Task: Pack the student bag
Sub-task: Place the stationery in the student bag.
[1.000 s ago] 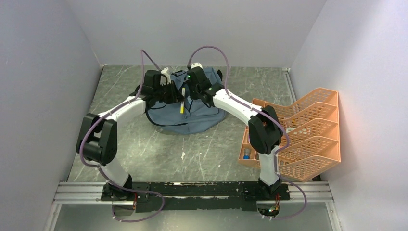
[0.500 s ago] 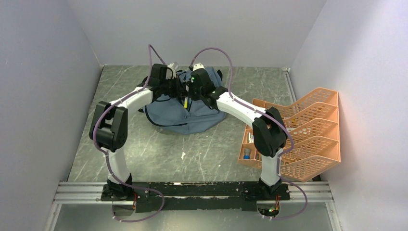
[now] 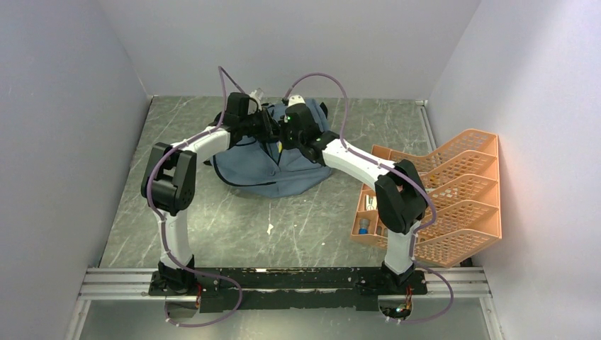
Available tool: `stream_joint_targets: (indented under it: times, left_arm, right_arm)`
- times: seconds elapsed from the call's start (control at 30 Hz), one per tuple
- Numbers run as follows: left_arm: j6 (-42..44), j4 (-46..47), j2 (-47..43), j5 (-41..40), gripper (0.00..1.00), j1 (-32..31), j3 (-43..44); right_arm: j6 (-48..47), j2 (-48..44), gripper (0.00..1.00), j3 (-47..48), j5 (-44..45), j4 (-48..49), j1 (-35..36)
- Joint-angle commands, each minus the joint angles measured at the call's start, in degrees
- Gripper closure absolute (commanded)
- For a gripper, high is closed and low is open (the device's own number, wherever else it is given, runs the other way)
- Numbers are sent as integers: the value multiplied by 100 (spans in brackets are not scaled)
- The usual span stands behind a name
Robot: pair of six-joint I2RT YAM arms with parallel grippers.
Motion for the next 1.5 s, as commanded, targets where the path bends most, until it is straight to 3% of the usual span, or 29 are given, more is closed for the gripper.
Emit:
stream_joint_targets:
  times: [0.0, 0.1, 0.27, 0.47, 0.6, 0.77, 0.9, 1.13, 1.3, 1.47]
  left_arm:
    - [-220, 546, -118, 200, 77, -59, -37]
    - [-107, 381, -274, 71, 67, -54, -154]
    - [48, 147, -568, -16, 62, -5, -448]
    - [226, -361, -1196, 39, 64, 181, -831]
    - [375, -658, -2075, 176, 66, 410, -1368]
    - [535, -808, -3043, 66, 67, 788, -2197]
    - [665, -1058, -3301, -48, 67, 1101, -2483]
    - [762, -1079, -3142, 89, 65, 1380, -2308]
    - [1021, -1208, -2745, 91, 64, 1452, -1808]
    - [1146, -1016, -2645, 66, 63, 1462, -1783]
  right_arm:
    - [263, -321, 100, -77, -306, 294, 53]
    - [258, -347, 100, -120, -234, 298, 53]
    - [253, -365, 100, -150, -200, 292, 45]
    - [270, -401, 100, -204, -261, 334, 16]
    - [122, -331, 100, -173, -659, 359, -2]
    - [27, 8, 100, 51, -1177, 325, 8]
    - [-124, 493, 100, 451, -1576, 45, 23]
    - [-338, 1003, 83, 870, -1888, -307, 30]
    - [-451, 704, 61, 1129, -1806, -394, 4]
    - [-315, 576, 55, 1678, -1480, -430, -65]
